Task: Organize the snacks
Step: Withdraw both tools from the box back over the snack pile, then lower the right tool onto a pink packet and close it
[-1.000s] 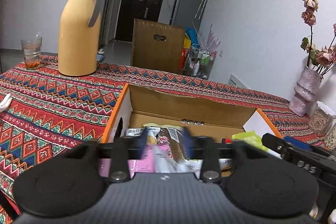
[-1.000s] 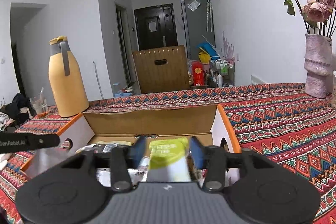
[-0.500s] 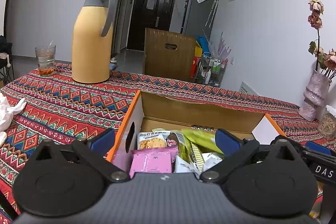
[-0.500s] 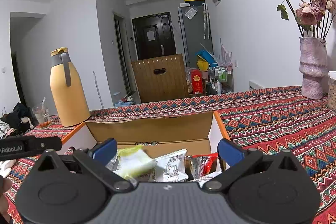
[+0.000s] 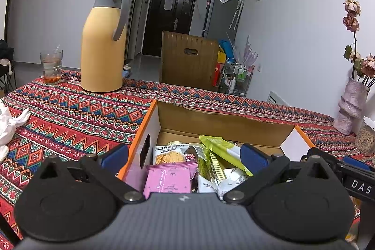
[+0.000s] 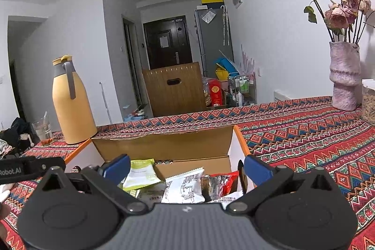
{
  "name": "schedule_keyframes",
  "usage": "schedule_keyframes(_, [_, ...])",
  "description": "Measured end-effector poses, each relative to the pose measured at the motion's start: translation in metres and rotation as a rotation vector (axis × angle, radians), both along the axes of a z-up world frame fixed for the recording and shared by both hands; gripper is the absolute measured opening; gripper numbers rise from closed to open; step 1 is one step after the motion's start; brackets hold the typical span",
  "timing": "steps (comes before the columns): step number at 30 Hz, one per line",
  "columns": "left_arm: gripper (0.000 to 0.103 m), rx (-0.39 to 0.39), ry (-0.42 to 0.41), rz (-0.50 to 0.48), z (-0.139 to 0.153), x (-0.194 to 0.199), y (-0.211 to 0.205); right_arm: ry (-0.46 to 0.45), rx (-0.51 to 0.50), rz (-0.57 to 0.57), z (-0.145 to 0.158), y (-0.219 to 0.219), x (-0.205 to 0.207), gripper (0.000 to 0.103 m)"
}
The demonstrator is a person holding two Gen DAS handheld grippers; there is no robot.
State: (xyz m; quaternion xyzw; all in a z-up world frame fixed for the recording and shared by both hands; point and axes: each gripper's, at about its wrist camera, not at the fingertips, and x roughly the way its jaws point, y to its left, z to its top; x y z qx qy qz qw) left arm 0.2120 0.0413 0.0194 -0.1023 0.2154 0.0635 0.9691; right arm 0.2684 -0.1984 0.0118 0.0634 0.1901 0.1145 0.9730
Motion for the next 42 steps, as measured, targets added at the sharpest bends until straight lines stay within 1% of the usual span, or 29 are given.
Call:
schedule_keyframes(3, [0.103, 0.006, 0.016, 0.001, 0.001, -0.001, -0.002, -0.008, 0.001, 0.002, 0.003, 0.000, -0.002, 0.103])
schedule_keyframes(9, [0.103, 0.023, -0.007, -0.005, 0.017, -0.014, -0.010, -0.044, 0.014, 0.005, 0.020, -0.005, -0.014, 0.103])
schedule_keyframes(12, [0.103, 0.043, -0.013, -0.004, 0.025, -0.022, -0.014, -0.067, 0.028, 0.027, 0.028, -0.009, -0.026, 0.103])
schedule_keyframes(16, [0.103, 0.045, -0.013, -0.001, 0.030, -0.039, -0.017, -0.088, 0.012, 0.041, 0.034, -0.012, -0.047, 0.103])
schedule_keyframes(21, [0.103, 0.055, -0.016, 0.000, 0.032, -0.065, -0.021, -0.080, 0.007, 0.048, 0.035, -0.019, -0.073, 0.103])
schedule_keyframes(28, [0.103, 0.065, -0.002, -0.008, 0.028, -0.102, -0.023, -0.037, 0.001, 0.059, 0.023, -0.026, -0.111, 0.103])
schedule_keyframes(32, [0.103, 0.063, 0.015, -0.014, 0.018, -0.124, -0.021, -0.020, 0.005, 0.063, 0.012, -0.028, -0.131, 0.103])
schedule_keyframes(38, [0.103, 0.069, 0.045, -0.025, 0.001, -0.151, -0.018, 0.057, -0.008, 0.081, -0.011, -0.028, -0.149, 0.103])
schedule_keyframes(42, [0.103, 0.048, 0.061, -0.043, -0.009, -0.165, -0.017, 0.108, -0.026, 0.069, -0.025, -0.028, -0.159, 0.103])
